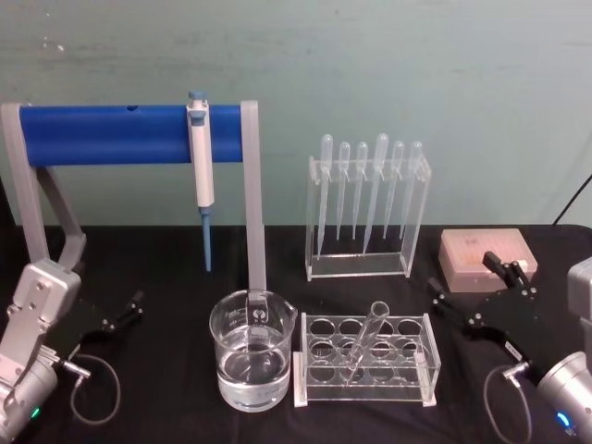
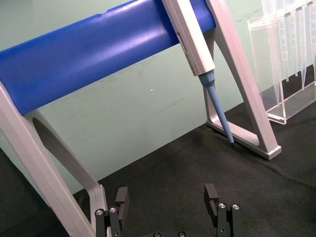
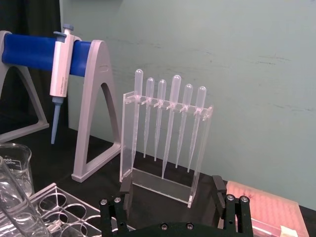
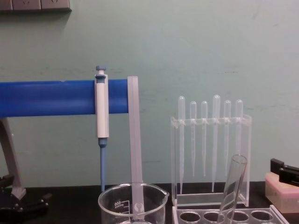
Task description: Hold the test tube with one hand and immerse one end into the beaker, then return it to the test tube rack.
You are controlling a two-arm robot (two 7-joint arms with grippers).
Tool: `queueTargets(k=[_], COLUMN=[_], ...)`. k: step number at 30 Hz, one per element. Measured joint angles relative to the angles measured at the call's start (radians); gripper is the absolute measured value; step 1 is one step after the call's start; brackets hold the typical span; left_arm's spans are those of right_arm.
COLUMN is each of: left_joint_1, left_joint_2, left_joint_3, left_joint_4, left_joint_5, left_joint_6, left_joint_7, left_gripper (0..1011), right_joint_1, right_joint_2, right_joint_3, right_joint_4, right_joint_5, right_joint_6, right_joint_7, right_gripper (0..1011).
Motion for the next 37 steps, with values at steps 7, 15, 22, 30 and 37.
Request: queueTargets(k=[7, 15, 22, 30, 37], left_joint_1=[0.0, 0.0, 0.0, 0.0, 0.0], left_joint_2=[0.0, 0.0, 0.0, 0.0, 0.0], left_joint_3=[0.0, 0.0, 0.0, 0.0, 0.0], left_joint_4=[0.0, 0.0, 0.0, 0.0, 0.0], left_joint_5=[0.0, 0.0, 0.0, 0.0, 0.0], left_joint_6=[0.0, 0.0, 0.0, 0.0, 0.0], left_joint_7=[0.0, 0.0, 0.0, 0.0, 0.0], left_gripper=[1000, 1000, 1000, 1000, 1000], right_joint_1=[-0.001, -0.001, -0.002, -0.002, -0.002], right_joint_2=[0.0, 0.001, 0.001, 0.001, 0.001], right_joint_3=[0.001, 0.002, 0.002, 0.003, 0.003], right_joint_4=[0.0, 0.0, 0.001, 0.001, 0.001], right_joint_5=[0.0, 0.0, 0.0, 0.0, 0.0], right_joint_6=[0.001, 0.002, 0.003, 0.004, 0.004], right_joint_7=[-0.003, -0.009, -0.01, -0.011, -0.012], right_gripper=[1002, 1002, 1002, 1002, 1002])
